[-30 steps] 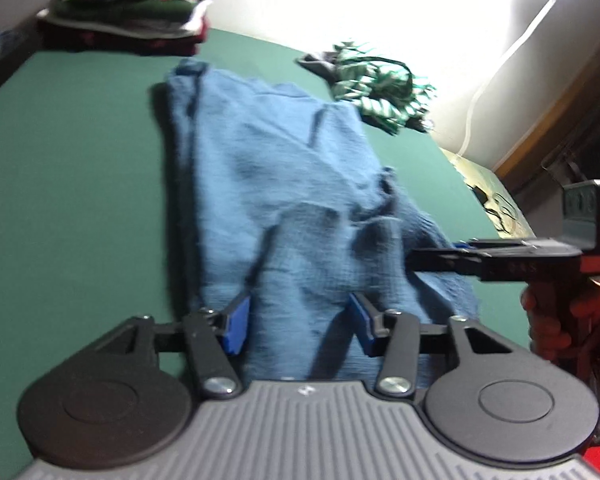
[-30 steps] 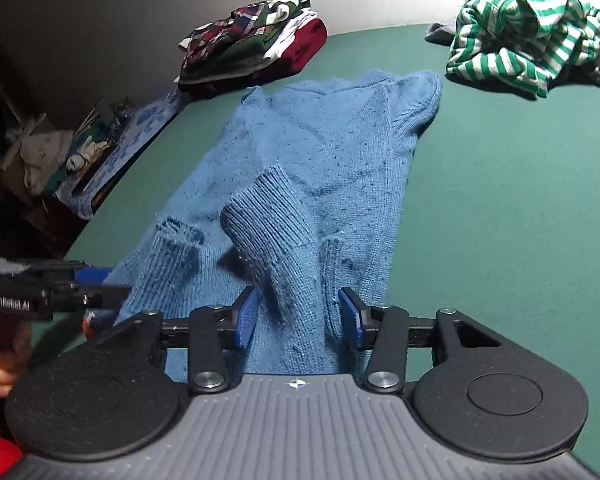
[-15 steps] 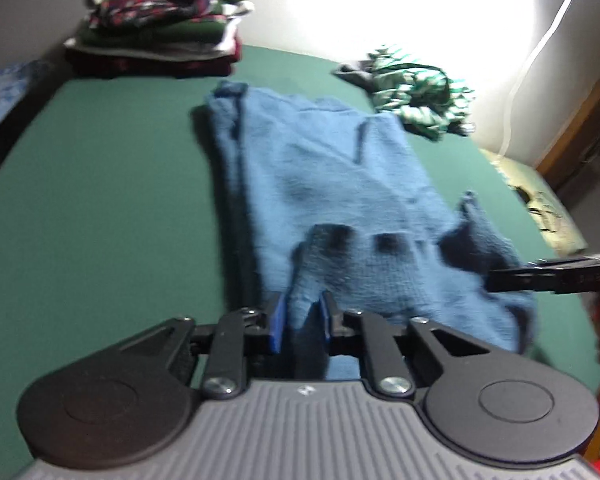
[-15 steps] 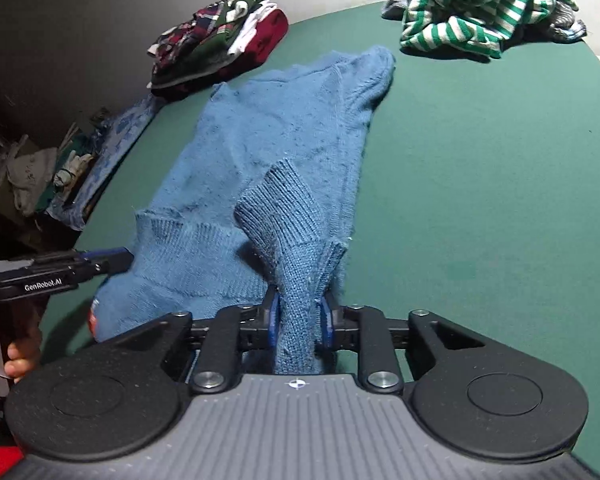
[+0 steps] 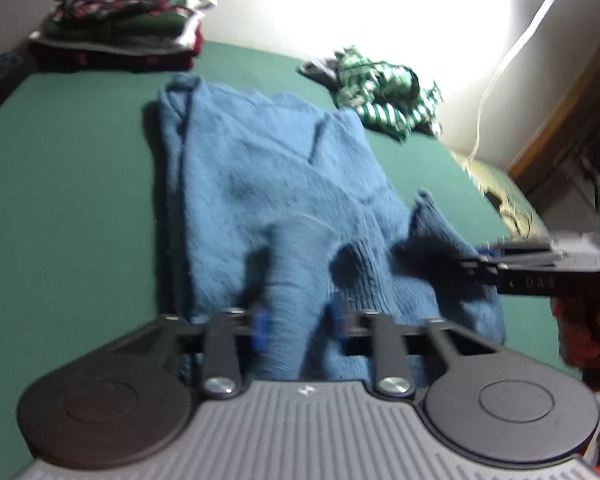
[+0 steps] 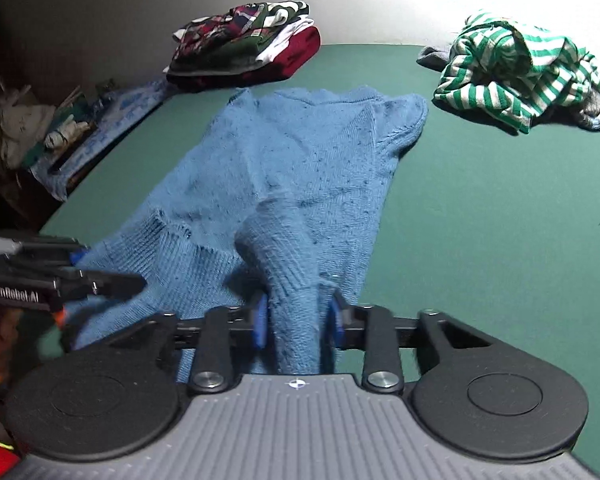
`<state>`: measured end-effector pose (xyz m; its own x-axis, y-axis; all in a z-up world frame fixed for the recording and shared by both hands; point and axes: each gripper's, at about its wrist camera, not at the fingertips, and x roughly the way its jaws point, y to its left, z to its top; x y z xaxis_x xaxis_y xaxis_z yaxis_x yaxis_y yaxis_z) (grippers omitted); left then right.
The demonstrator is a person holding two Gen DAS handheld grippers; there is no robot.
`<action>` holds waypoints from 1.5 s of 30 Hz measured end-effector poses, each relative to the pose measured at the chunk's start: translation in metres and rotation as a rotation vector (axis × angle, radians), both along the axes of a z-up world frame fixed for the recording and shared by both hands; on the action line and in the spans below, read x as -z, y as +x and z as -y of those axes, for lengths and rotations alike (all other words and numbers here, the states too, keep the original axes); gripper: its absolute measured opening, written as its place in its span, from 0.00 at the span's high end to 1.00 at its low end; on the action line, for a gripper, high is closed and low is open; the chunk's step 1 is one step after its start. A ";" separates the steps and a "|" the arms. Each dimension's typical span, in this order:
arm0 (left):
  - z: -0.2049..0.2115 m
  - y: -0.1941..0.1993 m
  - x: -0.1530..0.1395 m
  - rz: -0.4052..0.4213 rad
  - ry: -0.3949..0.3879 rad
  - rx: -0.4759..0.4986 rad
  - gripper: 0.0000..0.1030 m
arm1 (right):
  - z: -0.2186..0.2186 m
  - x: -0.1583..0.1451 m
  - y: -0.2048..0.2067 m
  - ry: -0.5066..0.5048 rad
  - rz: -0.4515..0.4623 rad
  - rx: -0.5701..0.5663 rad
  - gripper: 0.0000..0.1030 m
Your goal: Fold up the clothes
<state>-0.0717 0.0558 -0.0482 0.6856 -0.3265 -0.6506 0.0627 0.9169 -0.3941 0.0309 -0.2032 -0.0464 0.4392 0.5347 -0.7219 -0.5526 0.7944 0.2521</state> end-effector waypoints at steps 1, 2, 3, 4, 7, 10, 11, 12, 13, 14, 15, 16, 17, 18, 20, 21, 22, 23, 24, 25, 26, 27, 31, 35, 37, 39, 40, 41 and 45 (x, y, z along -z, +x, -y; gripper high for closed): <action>-0.006 -0.003 -0.008 0.023 -0.011 -0.022 0.89 | 0.005 -0.003 0.002 0.042 -0.031 0.015 0.81; -0.012 -0.005 -0.016 0.045 -0.022 -0.043 0.91 | 0.010 -0.006 0.003 0.090 -0.063 0.030 0.81; -0.016 -0.007 -0.020 0.058 -0.028 -0.057 0.91 | 0.014 -0.009 0.006 0.152 -0.103 0.035 0.82; -0.018 -0.006 -0.020 0.056 -0.026 -0.058 0.91 | 0.019 -0.012 0.009 0.222 -0.146 0.037 0.82; -0.023 -0.004 -0.020 0.051 -0.021 -0.062 0.98 | 0.026 -0.009 0.025 0.393 -0.275 0.075 0.81; -0.029 -0.002 -0.021 0.046 -0.015 -0.066 0.98 | 0.022 0.006 0.042 0.421 -0.328 0.126 0.81; -0.031 -0.002 -0.021 0.044 -0.013 -0.067 0.98 | 0.019 0.012 0.046 0.378 -0.317 0.152 0.81; -0.033 -0.001 -0.021 0.042 -0.011 -0.069 0.97 | 0.017 0.018 0.049 0.324 -0.307 0.183 0.81; -0.035 0.000 -0.021 0.041 -0.010 -0.070 0.96 | 0.016 0.022 0.050 0.287 -0.301 0.197 0.81; -0.037 0.000 -0.021 0.039 -0.008 -0.071 0.95 | 0.018 0.024 0.048 0.282 -0.289 0.194 0.82; -0.039 0.001 -0.021 0.037 -0.006 -0.072 0.81 | 0.020 0.022 0.044 0.279 -0.274 0.187 0.82; -0.040 0.002 -0.021 0.035 -0.004 -0.074 0.65 | 0.021 0.018 0.040 0.261 -0.252 0.179 0.81; -0.041 0.003 -0.020 0.033 -0.001 -0.072 0.33 | 0.021 0.015 0.036 0.239 -0.229 0.170 0.81; -0.038 0.004 -0.019 0.031 0.003 -0.067 0.20 | 0.023 0.014 0.033 0.232 -0.221 0.162 0.81; -0.033 0.006 -0.016 0.027 0.013 -0.057 0.20 | 0.027 0.014 0.031 0.239 -0.228 0.145 0.76; -0.030 0.007 -0.014 0.025 0.017 -0.052 0.26 | 0.028 0.015 0.031 0.245 -0.230 0.143 0.75; -0.028 0.008 -0.013 0.023 0.022 -0.047 0.30 | 0.028 0.014 0.031 0.249 -0.227 0.143 0.71; -0.025 0.009 -0.011 0.021 0.027 -0.042 0.37 | 0.027 0.013 0.031 0.250 -0.217 0.139 0.68; -0.023 0.010 -0.010 0.019 0.031 -0.037 0.40 | 0.025 0.012 0.029 0.250 -0.202 0.132 0.62; -0.020 0.012 -0.008 0.017 0.036 -0.032 0.43 | 0.023 0.010 0.028 0.247 -0.191 0.122 0.58; -0.018 0.013 -0.007 0.015 0.040 -0.027 0.50 | 0.020 0.009 0.027 0.244 -0.181 0.111 0.56; -0.015 0.014 -0.005 0.013 0.045 -0.022 0.62 | 0.017 0.009 0.027 0.234 -0.170 0.102 0.56; -0.005 0.018 0.001 0.005 0.064 -0.002 0.90 | 0.007 0.013 0.028 0.158 -0.150 0.084 0.81; -0.016 0.020 -0.014 0.048 0.077 -0.032 0.91 | 0.013 0.008 0.027 0.209 -0.156 0.114 0.82; -0.021 0.023 -0.026 0.088 0.088 -0.037 0.91 | 0.018 0.004 0.029 0.269 -0.169 0.142 0.83; -0.023 0.029 -0.035 0.126 0.115 -0.041 0.90 | 0.021 0.000 0.034 0.324 -0.181 0.170 0.83; -0.024 0.032 -0.038 0.140 0.125 -0.044 0.90 | 0.022 -0.001 0.037 0.343 -0.183 0.184 0.83; -0.025 0.038 -0.039 0.145 0.131 -0.049 0.90 | 0.022 -0.001 0.040 0.357 -0.184 0.197 0.83; -0.023 0.052 -0.021 0.117 0.150 -0.054 0.90 | 0.013 0.009 0.056 0.341 -0.180 0.228 0.82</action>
